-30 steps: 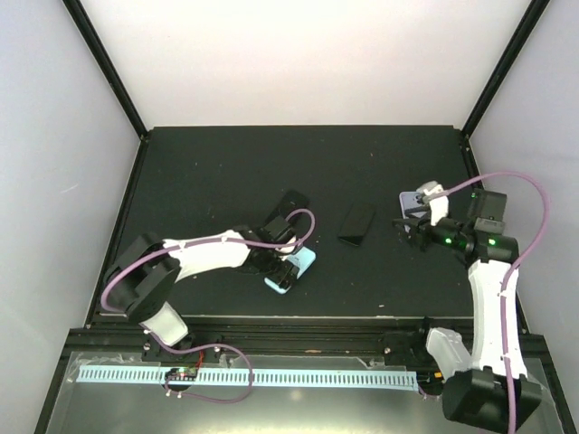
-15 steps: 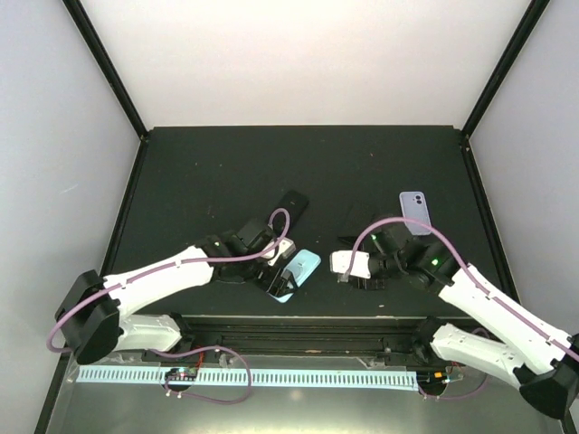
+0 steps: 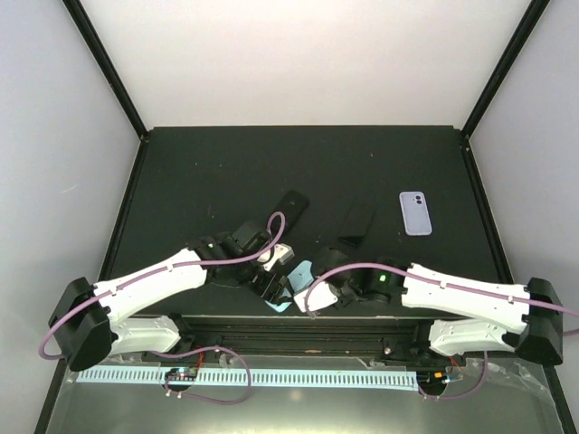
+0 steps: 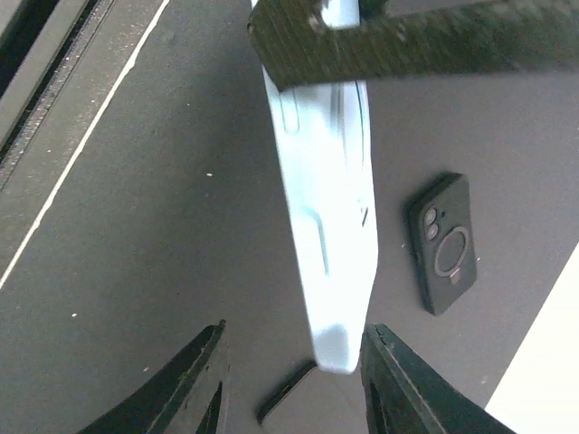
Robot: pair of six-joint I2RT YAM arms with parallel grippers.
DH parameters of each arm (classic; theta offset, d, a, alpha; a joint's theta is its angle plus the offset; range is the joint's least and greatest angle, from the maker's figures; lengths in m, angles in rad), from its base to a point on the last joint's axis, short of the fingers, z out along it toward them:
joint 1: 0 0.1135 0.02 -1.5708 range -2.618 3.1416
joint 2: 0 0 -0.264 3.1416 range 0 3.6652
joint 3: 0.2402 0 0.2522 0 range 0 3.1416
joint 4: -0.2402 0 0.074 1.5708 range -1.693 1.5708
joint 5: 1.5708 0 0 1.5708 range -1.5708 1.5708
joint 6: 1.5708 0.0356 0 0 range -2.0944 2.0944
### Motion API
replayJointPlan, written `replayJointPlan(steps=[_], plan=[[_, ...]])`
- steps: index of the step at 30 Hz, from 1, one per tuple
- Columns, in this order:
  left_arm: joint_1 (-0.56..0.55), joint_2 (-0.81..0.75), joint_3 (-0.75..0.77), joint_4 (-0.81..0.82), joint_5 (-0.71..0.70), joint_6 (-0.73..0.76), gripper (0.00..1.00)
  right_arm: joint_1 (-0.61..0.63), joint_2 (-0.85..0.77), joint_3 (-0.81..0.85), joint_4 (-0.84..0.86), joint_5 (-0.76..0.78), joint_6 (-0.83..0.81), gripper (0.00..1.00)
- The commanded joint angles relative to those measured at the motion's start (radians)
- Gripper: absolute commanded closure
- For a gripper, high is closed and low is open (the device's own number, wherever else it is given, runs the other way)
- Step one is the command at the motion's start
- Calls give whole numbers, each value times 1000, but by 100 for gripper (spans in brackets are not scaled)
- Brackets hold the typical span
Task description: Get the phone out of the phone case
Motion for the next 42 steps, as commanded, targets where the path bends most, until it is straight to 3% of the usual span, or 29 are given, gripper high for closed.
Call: replayJointPlan(steps=[1,8,12,15,20,27,28,34,38,42], plan=[[4,-32,10,37,97,-1,44,74,57,17,91,160,-10,59],[7,-33,14,37,134,29,45,112,122,22,110,179,24,67],[12,-28,7,58,146,37,46,128,114,11,102,196,33,79],[15,-24,20,57,159,45,45,129,94,8,89,198,45,94],[22,-59,50,65,102,53,19,129,48,-15,89,202,63,99],[82,-140,48,254,19,-14,7,96,-51,-64,35,156,189,99],[84,-169,30,303,-20,-36,2,66,-84,-69,28,116,215,99],[87,-388,-170,593,-235,-120,1,-259,-224,3,-22,-307,379,99],[87,-484,-351,919,-116,-134,6,-495,-228,92,-54,-676,518,99],[83,-502,-484,1259,-4,-162,15,-591,-163,138,-56,-950,658,99]])
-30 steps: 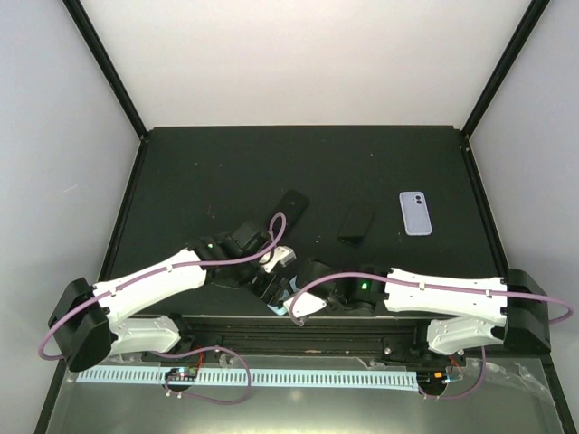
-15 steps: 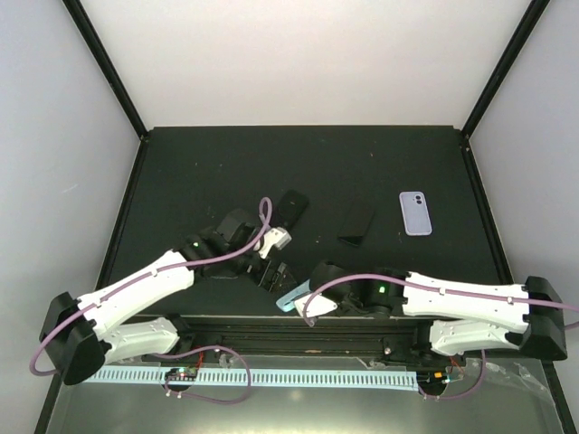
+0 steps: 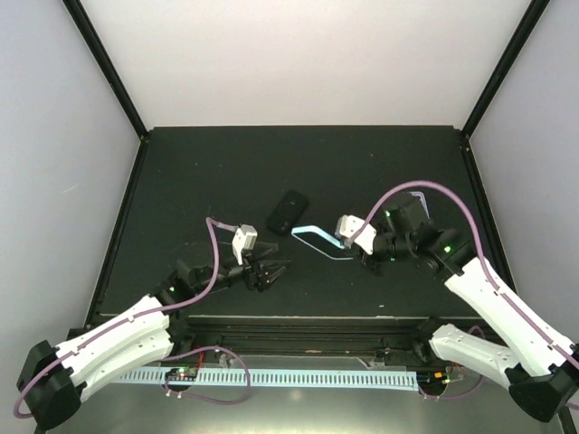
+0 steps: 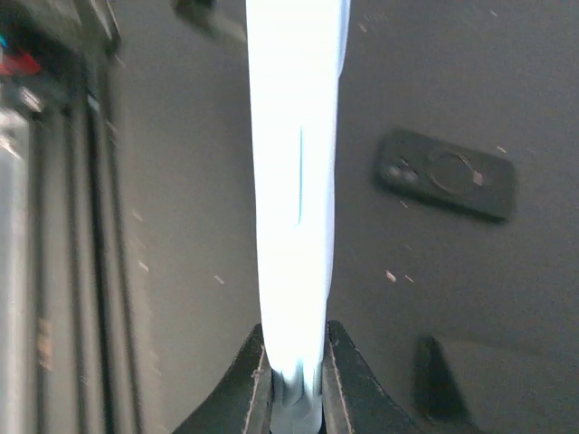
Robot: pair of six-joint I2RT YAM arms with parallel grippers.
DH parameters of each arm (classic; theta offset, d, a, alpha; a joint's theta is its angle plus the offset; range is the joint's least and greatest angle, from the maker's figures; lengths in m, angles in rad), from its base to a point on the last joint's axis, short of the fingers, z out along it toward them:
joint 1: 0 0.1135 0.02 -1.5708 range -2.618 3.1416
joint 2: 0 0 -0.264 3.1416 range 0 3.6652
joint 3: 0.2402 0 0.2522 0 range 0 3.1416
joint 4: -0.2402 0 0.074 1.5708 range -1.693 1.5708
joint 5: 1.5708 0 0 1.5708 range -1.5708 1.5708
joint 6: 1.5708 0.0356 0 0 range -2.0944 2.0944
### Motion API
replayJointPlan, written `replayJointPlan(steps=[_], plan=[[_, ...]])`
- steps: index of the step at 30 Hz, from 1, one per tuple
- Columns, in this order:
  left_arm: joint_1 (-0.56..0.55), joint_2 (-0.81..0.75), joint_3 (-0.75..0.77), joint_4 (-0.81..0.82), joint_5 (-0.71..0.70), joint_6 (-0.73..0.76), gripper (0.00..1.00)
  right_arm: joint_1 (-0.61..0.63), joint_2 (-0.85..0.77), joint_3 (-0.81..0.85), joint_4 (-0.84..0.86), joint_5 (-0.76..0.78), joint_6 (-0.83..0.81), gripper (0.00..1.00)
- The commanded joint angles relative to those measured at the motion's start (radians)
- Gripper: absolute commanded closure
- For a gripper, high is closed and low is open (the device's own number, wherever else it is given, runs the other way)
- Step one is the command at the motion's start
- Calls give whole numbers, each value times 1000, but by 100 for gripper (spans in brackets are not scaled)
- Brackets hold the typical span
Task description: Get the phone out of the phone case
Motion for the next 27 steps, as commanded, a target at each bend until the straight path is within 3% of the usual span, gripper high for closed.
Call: replayJointPlan(steps=[1,6,10,13,20,27], plan=[[1,-5,-73,421,116,-31,17,-84,62,63,32,-496,219,99],[-7,23,-85,472,96,-30,19,-149,153,111,19,-681,262,99],[-11,79,-50,516,145,-41,31,-158,216,128,-3,-775,266,99],[-11,120,-9,500,166,-42,39,-157,241,132,-27,-797,255,99],[-12,199,13,635,210,-116,49,-157,228,93,-29,-836,234,99],[-15,256,76,629,273,-121,66,-157,219,69,-14,-828,240,99]])
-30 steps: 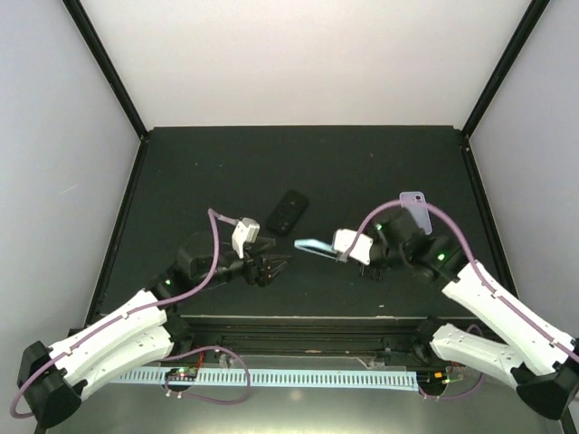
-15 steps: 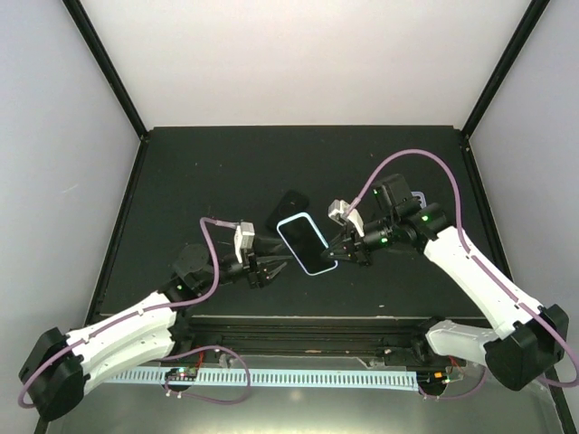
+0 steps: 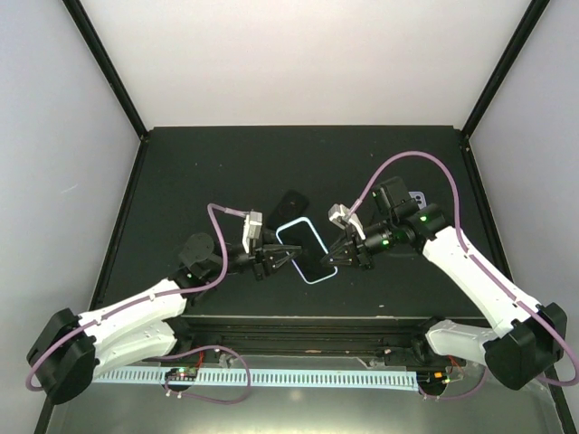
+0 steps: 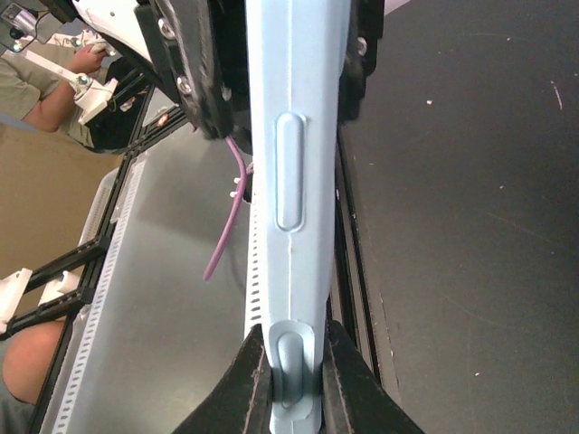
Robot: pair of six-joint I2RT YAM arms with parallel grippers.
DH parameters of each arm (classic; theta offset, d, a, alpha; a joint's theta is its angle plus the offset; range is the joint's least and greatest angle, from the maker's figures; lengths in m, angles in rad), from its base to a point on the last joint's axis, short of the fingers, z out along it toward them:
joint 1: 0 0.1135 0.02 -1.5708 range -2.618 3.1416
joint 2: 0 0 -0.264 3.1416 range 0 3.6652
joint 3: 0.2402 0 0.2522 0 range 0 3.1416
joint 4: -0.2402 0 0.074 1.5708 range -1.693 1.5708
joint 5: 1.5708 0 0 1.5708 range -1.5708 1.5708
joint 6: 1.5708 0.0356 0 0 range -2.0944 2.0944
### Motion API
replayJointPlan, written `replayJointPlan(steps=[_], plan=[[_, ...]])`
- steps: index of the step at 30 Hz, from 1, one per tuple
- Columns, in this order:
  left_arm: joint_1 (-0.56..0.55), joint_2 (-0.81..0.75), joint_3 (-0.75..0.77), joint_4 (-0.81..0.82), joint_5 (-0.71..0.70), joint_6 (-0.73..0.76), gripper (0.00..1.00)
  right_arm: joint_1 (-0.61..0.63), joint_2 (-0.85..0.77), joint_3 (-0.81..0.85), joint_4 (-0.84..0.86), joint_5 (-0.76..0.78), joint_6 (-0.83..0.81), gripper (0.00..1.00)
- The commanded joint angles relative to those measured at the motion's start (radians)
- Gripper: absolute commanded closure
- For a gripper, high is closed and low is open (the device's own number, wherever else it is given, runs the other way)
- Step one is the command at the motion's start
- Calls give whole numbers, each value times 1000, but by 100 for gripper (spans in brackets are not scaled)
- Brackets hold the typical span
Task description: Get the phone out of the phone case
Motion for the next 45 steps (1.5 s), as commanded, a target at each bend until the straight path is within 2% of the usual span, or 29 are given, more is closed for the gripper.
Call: replayJointPlan(steps=[1,9,13,15,18,19,23,26,28,31,34,39,45], plan=[[-5,25,66,69,61,-10,67,-4,-24,-12,40,-72,-3,99],[-8,52,75,90,76,-36,84,-4,-21,-18,44,-81,-4,99],[-10,72,71,143,98,-61,89,-4,-10,-17,44,-59,-9,99],[-10,82,99,117,129,-58,91,-4,4,-4,22,-52,-29,98],[-9,59,165,-56,157,-9,91,-4,28,44,-55,-27,-104,73],[-6,42,190,-131,158,11,92,-4,37,66,-99,-19,-149,68],[18,-10,316,-393,186,106,93,-4,48,131,-250,48,-366,55],[56,-5,419,-594,228,204,94,-4,28,135,-272,119,-452,50],[92,18,450,-650,270,243,96,-2,15,134,-279,141,-498,47],[165,79,437,-540,450,189,94,2,-4,124,-240,162,-492,44],[213,143,445,-433,613,108,93,32,0,123,-183,187,-448,45],[224,156,428,-410,637,104,96,107,12,153,-174,229,-448,52],[230,102,408,-399,615,113,98,164,-4,138,-130,263,-409,55]])
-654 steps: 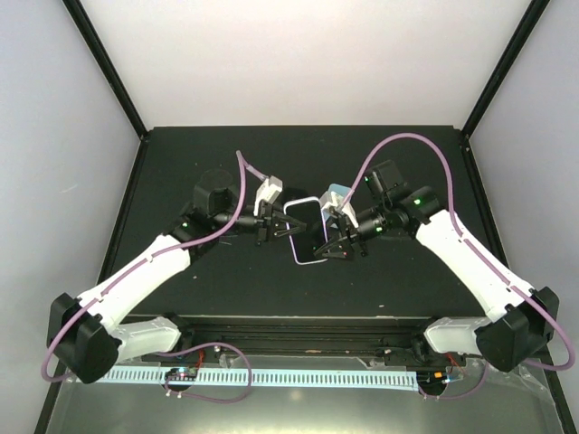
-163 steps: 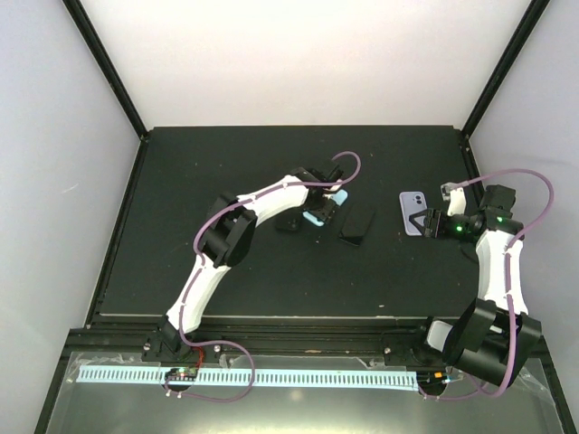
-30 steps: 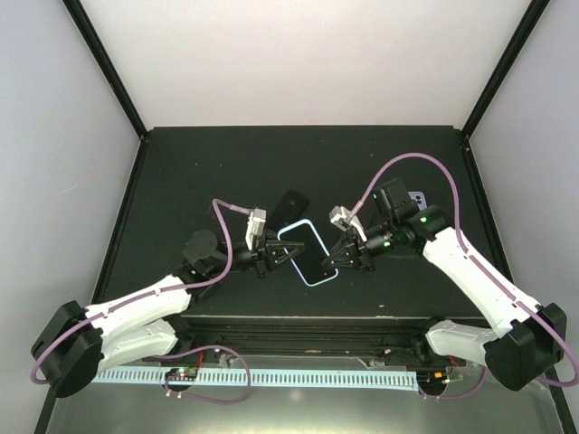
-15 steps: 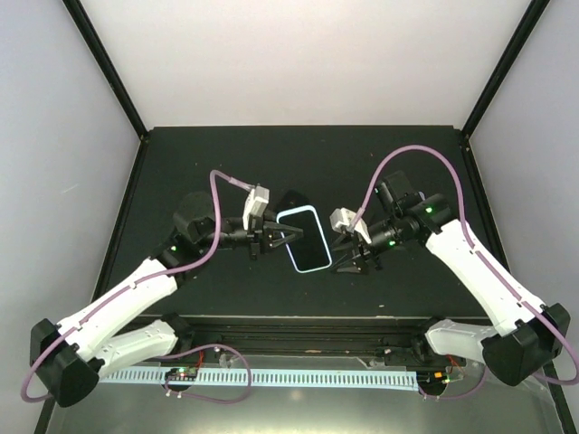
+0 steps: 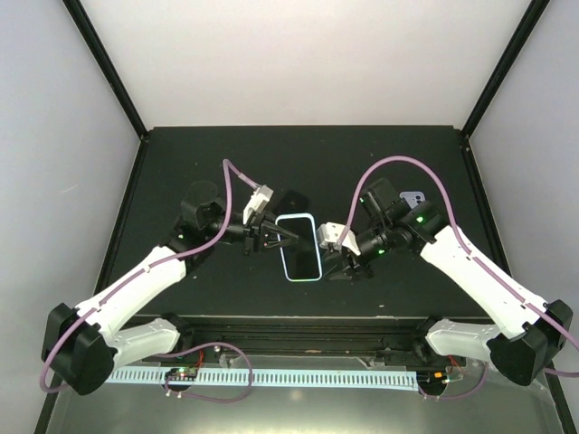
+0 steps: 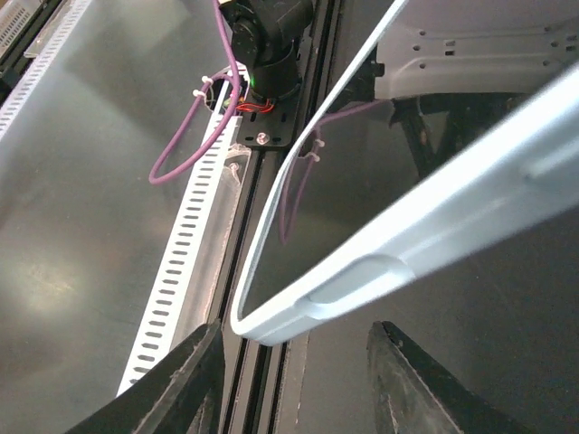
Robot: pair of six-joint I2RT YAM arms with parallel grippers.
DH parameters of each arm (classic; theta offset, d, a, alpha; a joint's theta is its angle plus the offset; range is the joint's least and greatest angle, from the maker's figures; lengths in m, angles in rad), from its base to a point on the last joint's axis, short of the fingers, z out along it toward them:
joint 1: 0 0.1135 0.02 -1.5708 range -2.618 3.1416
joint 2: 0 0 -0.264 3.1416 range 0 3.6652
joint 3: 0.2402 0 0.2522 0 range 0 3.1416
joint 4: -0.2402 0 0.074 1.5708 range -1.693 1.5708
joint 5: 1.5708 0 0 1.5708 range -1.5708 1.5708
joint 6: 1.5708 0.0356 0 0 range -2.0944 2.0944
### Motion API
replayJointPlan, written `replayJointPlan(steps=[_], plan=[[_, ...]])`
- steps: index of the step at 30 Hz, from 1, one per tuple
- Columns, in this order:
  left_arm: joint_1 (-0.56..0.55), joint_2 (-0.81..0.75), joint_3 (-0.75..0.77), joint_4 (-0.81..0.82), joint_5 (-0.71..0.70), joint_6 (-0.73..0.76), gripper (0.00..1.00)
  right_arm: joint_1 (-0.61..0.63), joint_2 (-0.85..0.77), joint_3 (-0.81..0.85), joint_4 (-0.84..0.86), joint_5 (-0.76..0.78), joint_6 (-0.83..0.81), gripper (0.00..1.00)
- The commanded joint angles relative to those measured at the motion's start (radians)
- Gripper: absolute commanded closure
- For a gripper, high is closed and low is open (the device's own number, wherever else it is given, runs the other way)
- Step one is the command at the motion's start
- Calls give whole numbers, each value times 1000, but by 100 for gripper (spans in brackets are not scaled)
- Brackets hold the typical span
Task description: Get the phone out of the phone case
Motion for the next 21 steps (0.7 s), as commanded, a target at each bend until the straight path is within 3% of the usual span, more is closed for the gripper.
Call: replayJointPlan(steps=[1,6,16,21], plan=[[14,-60,4,105,47,-9,98,31,-17,11,54,30,21,56],[26,-56,-12,167,58,-60,98,69,-23,10,76,40,48,63],[31,-64,-17,176,64,-69,98,114,-21,37,61,42,68,62],[31,-57,-18,177,72,-78,98,120,-20,50,61,63,62,72]])
